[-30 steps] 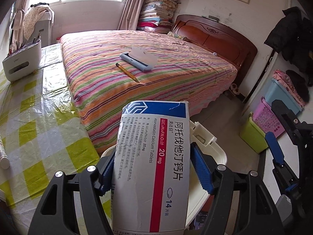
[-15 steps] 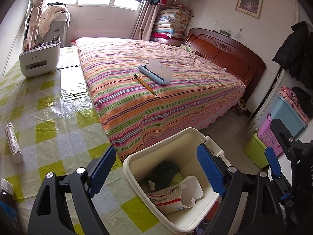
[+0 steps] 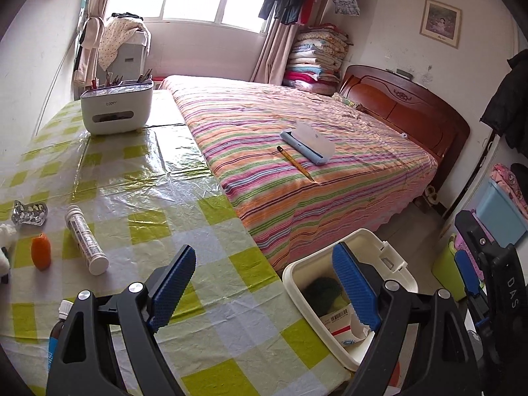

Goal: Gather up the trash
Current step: 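Move both tools back over the table items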

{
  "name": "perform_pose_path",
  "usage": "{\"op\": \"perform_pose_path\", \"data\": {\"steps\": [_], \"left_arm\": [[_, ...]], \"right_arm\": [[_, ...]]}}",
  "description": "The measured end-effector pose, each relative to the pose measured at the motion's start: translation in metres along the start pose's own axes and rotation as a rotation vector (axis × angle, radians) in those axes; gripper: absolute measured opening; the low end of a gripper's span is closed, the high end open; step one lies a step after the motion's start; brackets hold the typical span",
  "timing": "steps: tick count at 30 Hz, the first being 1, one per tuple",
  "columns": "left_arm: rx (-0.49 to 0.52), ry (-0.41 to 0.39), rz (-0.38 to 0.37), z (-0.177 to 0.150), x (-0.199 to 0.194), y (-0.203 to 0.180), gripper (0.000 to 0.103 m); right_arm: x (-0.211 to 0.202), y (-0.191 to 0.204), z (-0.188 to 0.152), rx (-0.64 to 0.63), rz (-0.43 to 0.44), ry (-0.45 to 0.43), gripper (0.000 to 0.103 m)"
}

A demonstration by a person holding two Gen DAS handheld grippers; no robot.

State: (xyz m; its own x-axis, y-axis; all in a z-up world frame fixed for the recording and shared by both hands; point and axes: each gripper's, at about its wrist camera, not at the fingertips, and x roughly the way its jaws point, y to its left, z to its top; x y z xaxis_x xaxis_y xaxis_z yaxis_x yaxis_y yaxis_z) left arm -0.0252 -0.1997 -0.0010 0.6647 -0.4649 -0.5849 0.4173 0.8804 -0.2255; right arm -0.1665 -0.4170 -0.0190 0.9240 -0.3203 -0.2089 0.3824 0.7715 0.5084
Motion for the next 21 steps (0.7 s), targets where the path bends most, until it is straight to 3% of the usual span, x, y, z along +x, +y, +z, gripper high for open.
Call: {"op": "perform_pose_path", "data": {"steps": [21], "left_arm": [[0.010, -0.061, 0.097, -0.007, -0.055, 0.056, 0.082]], "right_arm": [[0.014, 0.074, -0.038, -0.164, 0.150, 0.159, 0.090]]}}
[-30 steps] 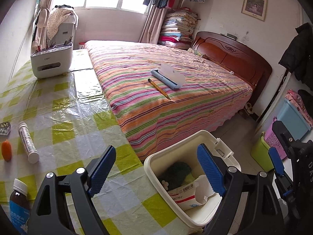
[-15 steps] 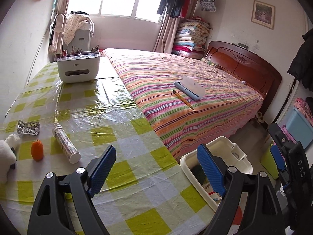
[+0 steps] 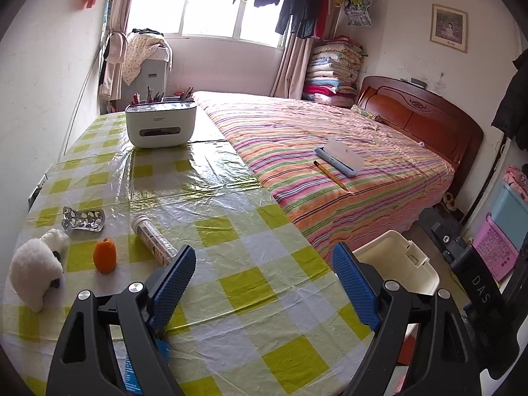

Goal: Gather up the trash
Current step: 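Move both tools back over the table items, then close left tool on white fluffy plush while right tool grasps blue medicine bottle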

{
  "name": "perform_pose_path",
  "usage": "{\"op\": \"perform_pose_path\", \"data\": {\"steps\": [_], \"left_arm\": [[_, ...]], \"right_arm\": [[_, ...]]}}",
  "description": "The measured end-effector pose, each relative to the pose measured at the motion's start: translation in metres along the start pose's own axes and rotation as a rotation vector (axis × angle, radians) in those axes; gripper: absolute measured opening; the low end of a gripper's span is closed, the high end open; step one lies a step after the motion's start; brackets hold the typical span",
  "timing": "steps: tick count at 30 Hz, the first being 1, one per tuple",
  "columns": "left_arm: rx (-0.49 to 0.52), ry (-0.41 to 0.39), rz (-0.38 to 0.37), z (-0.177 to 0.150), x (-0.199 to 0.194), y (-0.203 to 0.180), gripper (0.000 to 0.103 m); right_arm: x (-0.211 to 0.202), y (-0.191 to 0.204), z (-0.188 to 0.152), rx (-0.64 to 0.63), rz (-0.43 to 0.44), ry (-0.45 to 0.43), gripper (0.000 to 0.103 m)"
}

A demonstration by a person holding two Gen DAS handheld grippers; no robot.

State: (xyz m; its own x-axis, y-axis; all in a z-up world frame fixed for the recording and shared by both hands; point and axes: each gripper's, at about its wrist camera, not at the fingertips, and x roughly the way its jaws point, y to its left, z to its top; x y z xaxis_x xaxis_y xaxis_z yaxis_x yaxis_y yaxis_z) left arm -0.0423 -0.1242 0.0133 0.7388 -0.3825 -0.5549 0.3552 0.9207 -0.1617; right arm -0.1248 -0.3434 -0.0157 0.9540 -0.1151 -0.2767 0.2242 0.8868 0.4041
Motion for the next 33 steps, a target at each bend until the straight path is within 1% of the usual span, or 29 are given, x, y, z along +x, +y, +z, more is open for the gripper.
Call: {"op": "perform_pose_path", "data": {"steps": [3, 7, 15, 23, 27, 33], "left_arm": [[-0.015, 0.002, 0.029, -0.002, -0.004, 0.016, 0.082], [-0.054, 0.003, 0.059, -0.004, -0.011, 0.042, 0.082], [-0.120, -0.006, 0.131, -0.007, -0.026, 0.091, 0.082], [-0.150, -0.002, 0.251, -0.013, -0.033, 0.139, 0.082], [-0.181, 0.000, 0.307, -0.015, -0.036, 0.162, 0.082], [-0.210, 0.009, 0.350, -0.018, -0.037, 0.188, 0.082]], "right_arm": [[0.008, 0.018, -0.007, -0.043, 0.025, 0.047, 0.092], [0.011, 0.042, -0.016, -0.091, 0.062, 0.072, 0.092], [0.013, 0.080, -0.035, -0.164, 0.146, 0.149, 0.092], [0.017, 0.122, -0.058, -0.237, 0.228, 0.238, 0.092], [0.017, 0.138, -0.068, -0.270, 0.248, 0.271, 0.092], [0.019, 0.160, -0.082, -0.321, 0.263, 0.317, 0.092]]}}
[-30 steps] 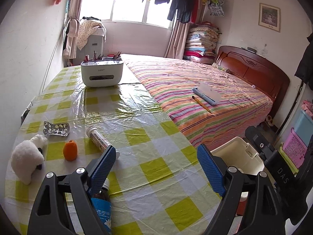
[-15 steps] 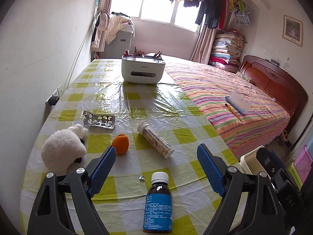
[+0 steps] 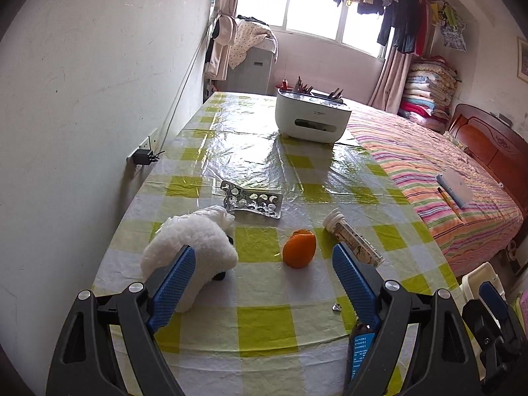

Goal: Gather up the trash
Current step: 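Close left tool on white fluffy plush while right tool grasps blue medicine bottle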

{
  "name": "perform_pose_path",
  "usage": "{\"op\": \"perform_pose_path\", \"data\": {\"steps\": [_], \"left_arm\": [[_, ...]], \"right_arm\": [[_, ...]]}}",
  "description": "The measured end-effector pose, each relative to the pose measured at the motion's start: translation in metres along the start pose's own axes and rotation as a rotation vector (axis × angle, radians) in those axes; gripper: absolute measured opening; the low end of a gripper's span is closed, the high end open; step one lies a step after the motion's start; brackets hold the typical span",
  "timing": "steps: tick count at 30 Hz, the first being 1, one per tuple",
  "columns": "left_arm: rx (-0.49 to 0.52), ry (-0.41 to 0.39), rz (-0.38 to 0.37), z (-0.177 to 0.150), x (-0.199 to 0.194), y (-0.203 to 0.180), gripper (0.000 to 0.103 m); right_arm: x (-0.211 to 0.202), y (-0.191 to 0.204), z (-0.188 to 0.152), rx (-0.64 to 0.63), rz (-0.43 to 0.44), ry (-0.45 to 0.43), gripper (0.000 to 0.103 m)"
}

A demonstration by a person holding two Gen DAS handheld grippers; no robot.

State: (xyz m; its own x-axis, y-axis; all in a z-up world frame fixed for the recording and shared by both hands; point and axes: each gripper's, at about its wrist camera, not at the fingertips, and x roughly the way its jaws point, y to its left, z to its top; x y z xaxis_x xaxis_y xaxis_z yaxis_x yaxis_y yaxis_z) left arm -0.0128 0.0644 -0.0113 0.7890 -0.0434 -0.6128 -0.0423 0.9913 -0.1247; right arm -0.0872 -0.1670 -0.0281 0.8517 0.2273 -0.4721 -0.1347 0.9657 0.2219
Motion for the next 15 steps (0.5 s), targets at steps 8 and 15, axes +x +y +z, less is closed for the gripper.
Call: {"op": "perform_pose_path", "data": {"steps": [8, 15], "left_arm": [[0.003, 0.007, 0.059, -0.003, 0.011, 0.025, 0.082], [0.030, 0.014, 0.130, -0.001, 0.024, 0.039, 0.082]], "right_arm": [[0.017, 0.025, -0.008, -0.055, 0.009, 0.072, 0.092], [0.031, 0.040, -0.018, -0.090, 0.011, 0.138, 0.092]]}}
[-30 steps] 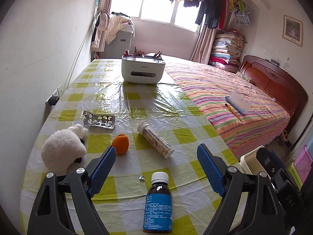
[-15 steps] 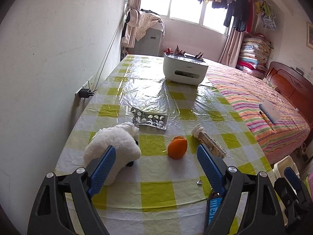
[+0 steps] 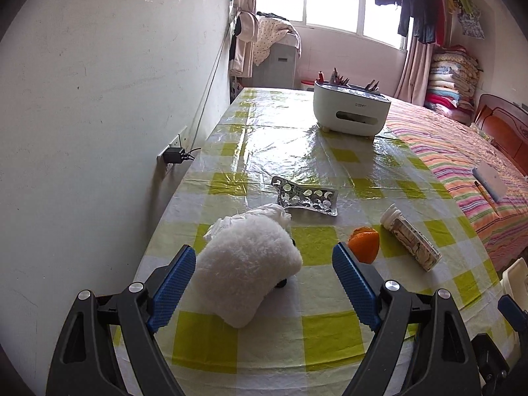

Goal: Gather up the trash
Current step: 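Close left tool on white fluffy plush while right tool grasps blue medicine bottle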

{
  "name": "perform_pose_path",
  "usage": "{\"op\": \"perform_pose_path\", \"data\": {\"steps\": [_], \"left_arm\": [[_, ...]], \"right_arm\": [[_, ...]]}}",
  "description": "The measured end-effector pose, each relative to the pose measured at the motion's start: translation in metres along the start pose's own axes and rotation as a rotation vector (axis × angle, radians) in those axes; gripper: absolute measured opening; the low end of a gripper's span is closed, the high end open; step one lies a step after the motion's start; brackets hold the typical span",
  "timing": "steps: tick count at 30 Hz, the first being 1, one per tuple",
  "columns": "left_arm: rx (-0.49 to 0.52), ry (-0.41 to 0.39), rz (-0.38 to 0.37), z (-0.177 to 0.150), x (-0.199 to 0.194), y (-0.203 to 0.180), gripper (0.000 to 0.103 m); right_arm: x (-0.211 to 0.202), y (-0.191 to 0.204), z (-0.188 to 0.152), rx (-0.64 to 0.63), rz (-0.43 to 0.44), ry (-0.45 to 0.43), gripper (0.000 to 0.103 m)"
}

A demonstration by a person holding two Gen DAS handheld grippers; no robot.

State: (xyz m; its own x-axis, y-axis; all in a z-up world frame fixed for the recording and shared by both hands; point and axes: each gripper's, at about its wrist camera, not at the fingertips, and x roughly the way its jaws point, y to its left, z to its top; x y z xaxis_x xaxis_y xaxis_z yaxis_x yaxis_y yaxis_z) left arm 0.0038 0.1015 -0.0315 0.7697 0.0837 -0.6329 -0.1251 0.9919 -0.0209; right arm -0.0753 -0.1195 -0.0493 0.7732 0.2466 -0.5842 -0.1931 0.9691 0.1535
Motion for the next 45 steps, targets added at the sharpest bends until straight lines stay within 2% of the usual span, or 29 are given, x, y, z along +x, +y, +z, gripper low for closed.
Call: {"op": "perform_pose_path", "data": {"steps": [12, 21, 31, 40, 42, 44, 45], "left_arm": [[0.069, 0.060, 0.027, -0.002, 0.028, 0.001, 0.082], [0.093, 0.095, 0.014, -0.002, 0.046, -0.003, 0.082], [0.056, 0.151, -0.014, 0.000, 0.061, -0.002, 0.082], [0.141, 0.181, -0.050, -0.006, 0.061, -0.021, 0.082], [0.149, 0.190, -0.059, -0.007, 0.061, -0.025, 0.082], [0.153, 0.202, -0.070, -0.008, 0.060, -0.027, 0.082], [0.158, 0.205, -0.073, -0.009, 0.060, -0.028, 0.082]], "right_arm": [[0.020, 0.005, -0.005, -0.005, 0.008, 0.074, 0.092], [0.027, 0.007, -0.007, -0.012, 0.004, 0.101, 0.092], [0.038, 0.011, -0.010, -0.023, 0.010, 0.140, 0.092], [0.046, 0.013, -0.014, -0.030, 0.033, 0.180, 0.091], [0.046, 0.014, -0.015, -0.038, 0.034, 0.186, 0.088], [0.049, 0.015, -0.016, -0.039, 0.038, 0.204, 0.079], [0.051, 0.015, -0.017, -0.038, 0.039, 0.214, 0.078]]}}
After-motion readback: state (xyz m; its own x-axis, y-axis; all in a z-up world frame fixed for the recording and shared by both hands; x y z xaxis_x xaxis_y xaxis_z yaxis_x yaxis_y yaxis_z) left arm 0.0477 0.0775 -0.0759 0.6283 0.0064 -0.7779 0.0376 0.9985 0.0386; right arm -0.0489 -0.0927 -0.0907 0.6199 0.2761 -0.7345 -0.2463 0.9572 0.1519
